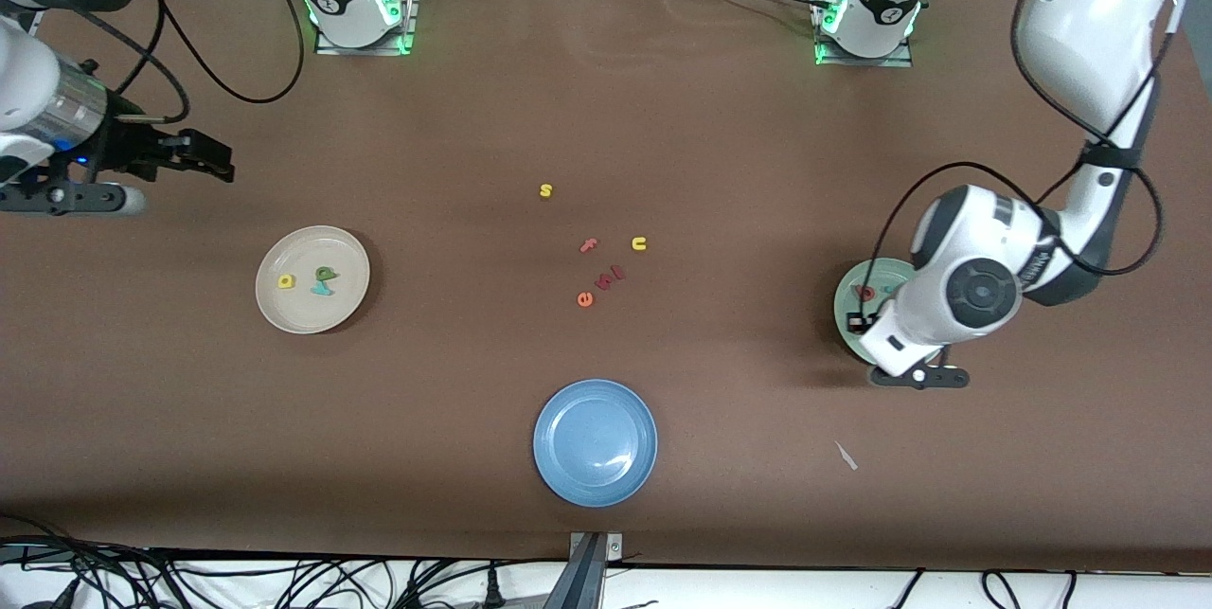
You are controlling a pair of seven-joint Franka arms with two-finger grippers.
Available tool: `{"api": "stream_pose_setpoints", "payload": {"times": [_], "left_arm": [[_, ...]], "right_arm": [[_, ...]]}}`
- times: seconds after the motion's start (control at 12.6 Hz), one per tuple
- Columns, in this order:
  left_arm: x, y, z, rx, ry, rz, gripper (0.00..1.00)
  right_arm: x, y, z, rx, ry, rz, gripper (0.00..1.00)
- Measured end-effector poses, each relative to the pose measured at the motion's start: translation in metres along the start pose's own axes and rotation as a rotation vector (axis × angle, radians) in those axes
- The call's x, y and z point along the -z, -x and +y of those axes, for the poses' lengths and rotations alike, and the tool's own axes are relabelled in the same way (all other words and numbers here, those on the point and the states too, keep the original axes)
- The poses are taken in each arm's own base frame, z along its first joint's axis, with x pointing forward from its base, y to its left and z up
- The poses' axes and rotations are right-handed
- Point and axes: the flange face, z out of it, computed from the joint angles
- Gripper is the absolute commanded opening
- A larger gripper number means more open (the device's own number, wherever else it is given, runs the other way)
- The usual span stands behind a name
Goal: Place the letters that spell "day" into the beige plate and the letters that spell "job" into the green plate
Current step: 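Return the right gripper to rest while the left gripper lifts the blue o, then lower the blue o onto the green plate and open the left gripper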
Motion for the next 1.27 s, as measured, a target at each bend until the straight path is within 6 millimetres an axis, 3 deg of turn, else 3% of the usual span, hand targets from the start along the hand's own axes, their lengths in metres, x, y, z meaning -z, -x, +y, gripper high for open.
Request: {"api": "stream_pose_setpoints", "payload": {"times": [0.16,0.24,0.71,1.11,1.19,1.27], "left_arm": [[-0.023,0.006,-0.031,-0.052,0.007,-0.046,0.03],[-0.034,0.009,-0.035,-0.068,0.011,-0.066,0.03],[-0.075,0.014,-0.023,-0.097,0.035,-0.123,0.04],[-0.084,0.013,-0.022,-0.101,0.045,-0.122,0.06],[-0.085,0.014,-0.021,-0.102,0.046,-0.122,0.09],[-0.086,0.014,-0.021,-0.102,0.046,-0.122,0.27]], "right_arm": [[0.005,0.000,0.014,-0.015,0.038,0.014,1.00],[0.007,0.000,0.017,-0.020,0.044,0.018,1.00],[0.009,0.000,0.037,-0.035,0.009,0.021,1.00],[0.008,0.000,0.037,-0.036,0.009,0.016,1.00],[0.007,0.000,0.037,-0.036,0.009,0.012,1.00],[0.006,0.000,0.037,-0.036,0.009,0.009,1.00]]}}
